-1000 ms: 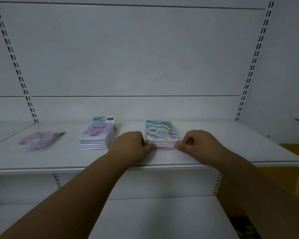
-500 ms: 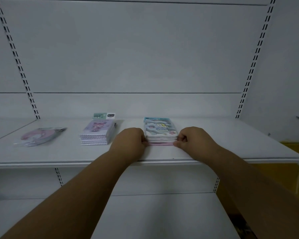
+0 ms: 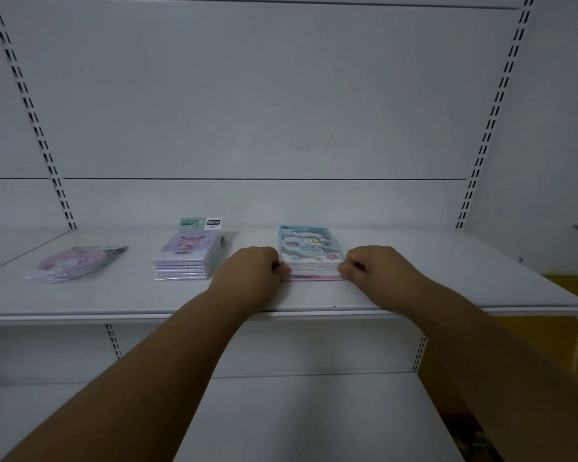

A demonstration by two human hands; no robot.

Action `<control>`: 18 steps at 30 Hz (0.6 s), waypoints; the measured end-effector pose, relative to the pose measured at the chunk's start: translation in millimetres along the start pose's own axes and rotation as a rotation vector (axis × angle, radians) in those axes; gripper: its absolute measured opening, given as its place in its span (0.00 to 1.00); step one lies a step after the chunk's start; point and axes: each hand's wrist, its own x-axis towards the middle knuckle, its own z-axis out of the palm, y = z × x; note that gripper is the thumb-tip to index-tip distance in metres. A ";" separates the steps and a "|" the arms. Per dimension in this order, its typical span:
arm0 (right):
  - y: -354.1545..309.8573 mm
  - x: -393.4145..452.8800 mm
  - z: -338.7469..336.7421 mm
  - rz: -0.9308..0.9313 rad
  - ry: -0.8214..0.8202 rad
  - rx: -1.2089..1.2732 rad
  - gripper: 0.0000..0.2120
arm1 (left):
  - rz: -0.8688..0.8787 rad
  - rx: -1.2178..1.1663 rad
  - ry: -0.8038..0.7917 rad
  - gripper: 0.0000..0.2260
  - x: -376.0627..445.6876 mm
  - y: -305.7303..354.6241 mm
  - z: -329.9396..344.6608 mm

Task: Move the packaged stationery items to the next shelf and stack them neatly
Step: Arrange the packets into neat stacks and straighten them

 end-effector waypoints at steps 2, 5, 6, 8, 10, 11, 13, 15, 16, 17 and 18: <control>1.6 -0.1 1.3 -0.002 0.006 0.001 0.16 | 0.012 0.007 -0.004 0.12 0.0 -0.5 -0.2; 3.4 0.2 3.4 0.017 0.019 0.030 0.10 | 0.017 0.017 -0.001 0.11 -0.4 -1.6 -0.2; 3.5 0.6 3.8 0.024 0.023 0.036 0.09 | 0.020 0.014 -0.001 0.11 -0.4 -2.0 0.1; 3.5 1.9 4.7 0.028 0.031 0.041 0.09 | 0.031 0.008 -0.001 0.10 -0.2 -2.9 1.1; 3.3 2.1 5.0 0.027 0.035 0.043 0.09 | 0.040 0.008 0.002 0.10 0.2 -3.5 2.4; 3.1 1.8 4.8 0.026 0.033 0.042 0.08 | 0.040 0.008 0.005 0.10 0.6 -3.6 2.9; 2.7 0.7 3.5 0.018 0.019 0.035 0.08 | 0.041 0.009 0.006 0.09 0.9 -3.3 3.7; 1.6 0.4 1.5 0.001 -0.001 0.008 0.09 | 0.048 0.019 0.007 0.09 0.7 -3.2 3.7; 0.6 0.5 0.6 -0.005 -0.012 -0.009 0.09 | 0.050 0.021 0.005 0.09 0.4 -3.0 3.4; -0.4 0.6 0.1 -0.008 -0.020 -0.020 0.09 | 0.049 0.018 0.002 0.09 0.3 -2.8 2.8; -1.2 0.9 -0.2 -0.008 -0.023 -0.022 0.09 | 0.044 0.016 -0.002 0.09 0.1 -2.3 2.1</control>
